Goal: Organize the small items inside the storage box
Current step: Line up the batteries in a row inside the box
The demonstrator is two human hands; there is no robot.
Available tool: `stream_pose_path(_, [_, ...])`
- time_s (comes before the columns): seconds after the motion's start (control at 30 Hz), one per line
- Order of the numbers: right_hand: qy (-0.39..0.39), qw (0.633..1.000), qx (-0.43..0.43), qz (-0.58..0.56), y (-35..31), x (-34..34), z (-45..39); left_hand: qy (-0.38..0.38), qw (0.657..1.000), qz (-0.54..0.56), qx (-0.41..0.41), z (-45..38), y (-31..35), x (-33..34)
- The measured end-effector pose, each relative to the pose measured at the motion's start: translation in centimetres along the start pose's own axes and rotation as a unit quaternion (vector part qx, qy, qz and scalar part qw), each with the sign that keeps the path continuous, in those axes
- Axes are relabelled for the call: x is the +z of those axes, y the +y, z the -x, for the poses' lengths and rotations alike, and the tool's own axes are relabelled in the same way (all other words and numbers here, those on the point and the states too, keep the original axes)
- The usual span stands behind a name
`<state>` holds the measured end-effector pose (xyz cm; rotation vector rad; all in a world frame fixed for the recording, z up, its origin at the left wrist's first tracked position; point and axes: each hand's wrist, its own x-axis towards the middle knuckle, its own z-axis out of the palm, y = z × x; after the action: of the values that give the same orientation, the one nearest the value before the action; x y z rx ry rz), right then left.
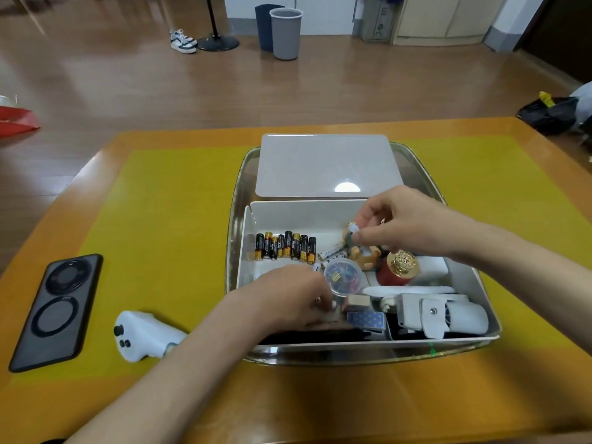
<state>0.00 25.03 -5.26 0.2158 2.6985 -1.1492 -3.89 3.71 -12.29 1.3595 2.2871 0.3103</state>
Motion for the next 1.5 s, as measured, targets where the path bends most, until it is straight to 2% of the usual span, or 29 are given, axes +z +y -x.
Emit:
stream_pose_path(0.13, [0.037, 0.997, -0.006, 0.065, 0.5, 2.3, -1.2, -0.021, 1.000, 0.001, -0.003, -0.4, 0.0, 0.4])
stream_pose_path(0.27, [0.063, 0.993, -0.003, 0.099, 0.6, 3.6, -2.4, -0.004, 0.998, -0.060, 0.005, -1.1, 0.5, 1.0])
stream_pose_path(0.47, [0.089, 0.992, -0.004, 0.086, 0.7, 4.0, -3.3, 0.010, 0.999, -0.048, 0.007, -0.5, 0.8, -1.5])
stream_pose_path(0.6, [0.081, 0.993, -0.002, 0.080, 0.1, 4.4, -3.8, 0.096, 0.990, -0.085, -0.055, 2.0, -0.5, -5.5])
stream_pose_path(0.7, [0.046, 0.994, -0.005, 0.097, -1.1, 5.9, -4.2, 0.166, 0.964, -0.163, -0.129, 3.7, -3.0, -7.4])
stream_pose_path(0.77, [0.019, 0.993, -0.009, 0.120, -1.9, 7.3, -4.6, 0.189, 0.949, -0.206, -0.147, 3.6, -3.8, -7.3])
stream_pose_path(0.87, [0.001, 0.987, -0.012, 0.162, -2.0, 8.4, -5.0, 0.174, 0.943, -0.252, -0.128, 2.3, -3.9, -6.0])
stream_pose_path(0.97, [0.043, 0.979, -0.039, 0.196, -0.7, 6.7, -5.3, 0.166, 0.939, -0.284, -0.103, 1.4, -4.4, -4.7])
stream_pose_path(1.17, [-0.022, 0.911, -0.103, 0.398, 1.9, 4.2, -5.7, 0.140, 0.937, -0.301, -0.106, 0.3, -4.4, -3.5])
stream_pose_path(1.37, [-0.035, 0.880, -0.140, 0.453, 1.6, 5.2, -6.9, 0.112, 0.937, -0.305, -0.130, 0.1, -4.4, -3.0])
stream_pose_path(1.5, [-0.017, 0.890, -0.143, 0.432, 1.9, 5.2, -6.6, 0.123, 0.940, -0.294, -0.122, 0.1, -4.4, -2.9])
